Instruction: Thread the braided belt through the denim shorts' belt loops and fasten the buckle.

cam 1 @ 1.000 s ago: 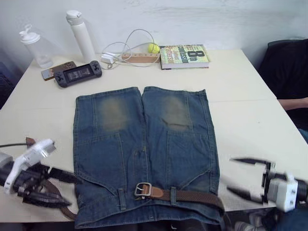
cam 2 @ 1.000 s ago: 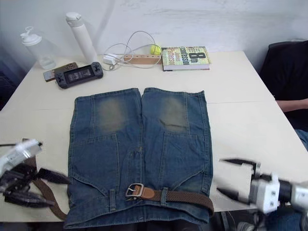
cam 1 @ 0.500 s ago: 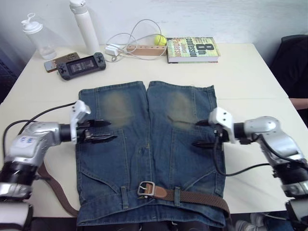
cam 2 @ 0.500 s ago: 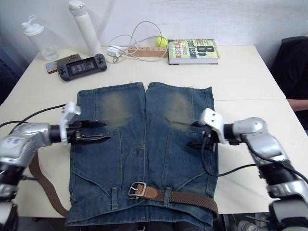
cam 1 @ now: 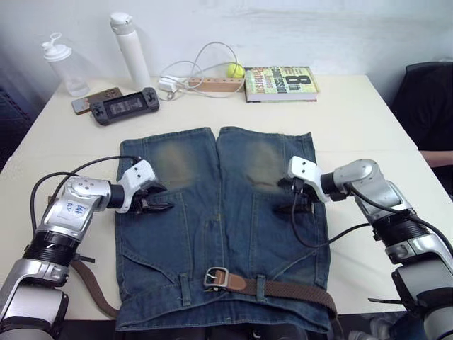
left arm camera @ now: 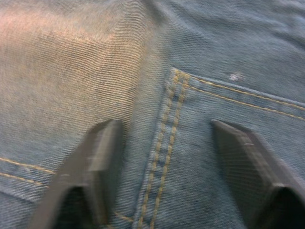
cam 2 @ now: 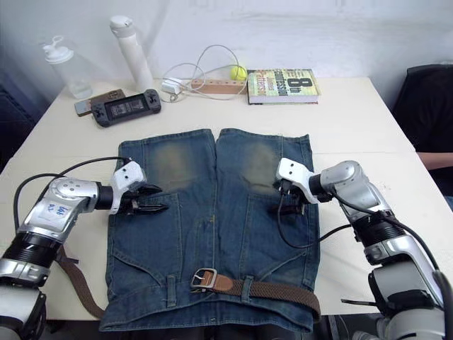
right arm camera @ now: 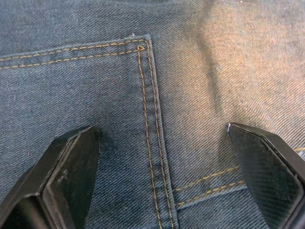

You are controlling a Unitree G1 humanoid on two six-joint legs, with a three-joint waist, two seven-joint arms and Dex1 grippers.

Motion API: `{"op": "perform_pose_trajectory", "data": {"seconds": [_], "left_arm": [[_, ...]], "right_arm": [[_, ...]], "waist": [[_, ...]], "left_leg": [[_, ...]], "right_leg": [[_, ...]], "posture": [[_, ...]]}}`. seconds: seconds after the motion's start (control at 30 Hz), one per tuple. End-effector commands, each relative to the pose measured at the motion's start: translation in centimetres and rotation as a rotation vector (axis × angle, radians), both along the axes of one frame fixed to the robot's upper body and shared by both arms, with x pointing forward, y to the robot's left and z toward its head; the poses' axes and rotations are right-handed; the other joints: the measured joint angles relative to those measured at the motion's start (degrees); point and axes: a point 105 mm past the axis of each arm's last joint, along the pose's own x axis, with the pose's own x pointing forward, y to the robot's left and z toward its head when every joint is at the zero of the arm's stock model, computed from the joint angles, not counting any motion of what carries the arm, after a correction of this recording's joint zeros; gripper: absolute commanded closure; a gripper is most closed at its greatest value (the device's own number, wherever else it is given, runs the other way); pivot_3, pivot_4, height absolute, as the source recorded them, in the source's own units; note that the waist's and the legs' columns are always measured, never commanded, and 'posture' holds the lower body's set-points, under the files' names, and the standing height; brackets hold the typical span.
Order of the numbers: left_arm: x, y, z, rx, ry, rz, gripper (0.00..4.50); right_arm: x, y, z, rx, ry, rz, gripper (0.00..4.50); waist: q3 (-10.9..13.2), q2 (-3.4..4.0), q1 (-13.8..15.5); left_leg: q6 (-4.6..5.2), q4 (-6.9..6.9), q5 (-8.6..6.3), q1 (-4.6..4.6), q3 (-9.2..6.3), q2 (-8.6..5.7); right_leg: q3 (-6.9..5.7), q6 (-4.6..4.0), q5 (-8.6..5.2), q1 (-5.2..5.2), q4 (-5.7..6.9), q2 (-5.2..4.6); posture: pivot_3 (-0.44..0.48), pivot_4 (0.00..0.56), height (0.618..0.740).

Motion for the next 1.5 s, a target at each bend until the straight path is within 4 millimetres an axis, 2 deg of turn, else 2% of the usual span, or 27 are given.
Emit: {"op": "perform_pose_trajectory", "data": {"seconds": [0.03,0.07,0.1,0.17,0.27,0.3,0.43,0.53,0.63,0.77,0.83,0.93,1.13,1.27,1.4,1.5], "left_arm": [[-1.9,0.9,-2.2,0.046,0.107,-0.002,3.22],[-2.1,0.9,-2.1,0.038,0.111,-0.009,3.37],[-2.1,0.8,-1.8,0.020,0.104,-0.013,3.89],[-1.8,0.4,-0.9,-0.038,0.070,-0.004,4.50],[-1.4,0.2,0.1,-0.084,0.048,-0.001,4.50],[-1.3,0.2,0.3,-0.089,0.043,0.001,4.50],[-0.9,-0.2,1.4,-0.144,0.015,0.000,4.50],[0.1,-1.0,3.5,-0.243,-0.046,0.023,4.50],[2.0,-0.7,5.4,-0.256,-0.164,0.091,4.50],[4.1,-0.6,7.3,-0.268,-0.272,0.155,4.50],[5.7,-0.6,7.9,-0.244,-0.325,0.186,4.50],[7.9,-0.5,8.0,-0.183,-0.390,0.225,4.50],[10.9,-0.5,8.9,-0.145,-0.473,0.327,4.50],[11.4,-0.8,7.4,-0.080,-0.469,0.347,4.50],[11.3,-0.8,5.8,-0.146,-0.389,0.394,4.50],[11.0,-1.2,6.0,-0.273,-0.346,0.384,3.37]], "right_arm": [[-1.3,-1.1,-2.8,-0.041,0.092,-0.054,1.58],[-1.4,-1.0,-2.6,-0.029,0.091,-0.052,1.73],[-1.5,-0.8,-2.4,-0.012,0.092,-0.056,2.31],[-1.5,-0.4,-1.8,0.027,0.098,-0.077,3.20],[-1.8,0.2,-0.5,0.086,0.122,-0.074,4.42],[-1.8,0.3,-0.1,0.101,0.127,-0.075,4.47],[-1.6,1.0,2.7,0.163,0.084,-0.053,4.47],[-0.9,1.3,5.5,0.186,-0.007,-0.023,4.47],[0.7,0.8,8.5,0.175,-0.131,-0.045,4.47],[2.8,-0.2,11.0,0.148,-0.249,-0.095,4.47],[5.0,-0.5,11.9,0.132,-0.331,-0.155,4.47],[7.4,-0.3,11.6,0.109,-0.374,-0.206,4.47],[10.3,0.2,10.7,0.059,-0.467,-0.299,4.47],[11.2,0.0,9.4,0.005,-0.526,-0.365,4.47],[11.4,0.4,9.1,0.042,-0.545,-0.398,4.47],[11.1,0.8,8.6,0.076,-0.501,-0.372,3.36]], "waist": [[-0.23,-0.05,-0.09],[-0.23,-0.06,-0.11],[-0.23,-0.06,-0.11],[-0.23,-0.05,-0.17],[-0.20,-0.03,-0.14],[-0.19,-0.01,-0.13],[-0.10,0.11,-0.06],[0.02,0.13,0.04],[0.23,0.12,0.13],[0.29,0.06,0.08],[0.30,0.05,0.03],[0.33,0.01,-0.17],[0.42,-0.12,-1.56],[0.45,-0.18,-1.72],[0.45,-0.17,-1.89],[0.45,-0.17,-2.23]], "left_leg": [[0.00,0.00,-0.02,0.03,-0.01,0.01],[0.00,0.00,-0.04,0.05,-0.02,0.01],[0.01,0.01,-0.04,0.05,-0.02,0.01],[0.00,0.01,-0.04,0.04,-0.02,0.01],[-0.01,0.01,-0.05,-0.02,-0.01,0.03],[-0.01,0.01,-0.04,-0.08,-0.02,0.03],[-0.02,0.01,-0.04,-0.38,-0.03,0.03],[-0.06,0.13,0.01,-0.91,-0.03,0.02],[-0.11,0.24,0.14,-1.35,-0.02,-0.03],[-0.22,0.30,0.27,-1.74,-0.03,-0.03],[-0.23,0.31,0.27,-1.77,-0.03,-0.04],[-0.21,0.33,0.32,-1.79,0.06,-0.09],[-0.23,0.32,0.42,-2.06,0.17,-0.17],[-0.24,0.34,0.47,-2.11,0.17,-0.17],[-0.25,0.34,0.48,-2.09,0.17,-0.17],[-0.28,0.35,0.50,-2.10,0.16,-0.17]], "right_leg": [[0.00,-0.01,-0.01,0.03,0.01,0.00],[0.01,-0.02,-0.01,0.08,-0.04,-0.02],[0.01,-0.02,-0.01,0.09,-0.06,-0.03],[0.01,-0.04,-0.02,0.08,-0.06,-0.04],[0.02,-0.05,-0.03,-0.01,-0.05,-0.04],[0.02,-0.05,-0.03,-0.06,-0.06,-0.04],[0.01,-0.06,-0.03,-0.33,-0.07,-0.03],[0.00,-0.03,-0.02,-0.81,0.02,-0.03],[0.00,0.01,0.01,-1.30,0.12,-0.04],[-0.08,0.05,0.03,-1.65,0.40,0.01],[-0.13,0.05,0.03,-1.74,0.51,0.01],[-0.16,0.05,0.03,-1.76,0.54,-0.01],[-0.30,0.05,0.03,-2.19,0.83,-0.09],[-0.31,0.05,0.03,-2.24,0.88,-0.11],[-0.28,0.05,0.03,-2.24,0.92,-0.12],[-0.27,0.05,0.03,-2.26,0.94,-0.13]], "posture": [[0.000,0.150,0.735],[0.000,0.150,0.735],[0.000,0.150,0.735],[0.000,0.150,0.735],[0.000,0.150,0.735],[0.000,0.150,0.735],[0.000,0.150,0.735],[0.000,0.150,0.735],[0.000,0.150,0.735],[0.000,0.150,0.735],[0.000,0.150,0.735],[0.000,0.150,0.735],[0.000,0.150,0.735],[0.000,0.150,0.735],[0.000,0.150,0.735],[0.000,0.150,0.735]]}}
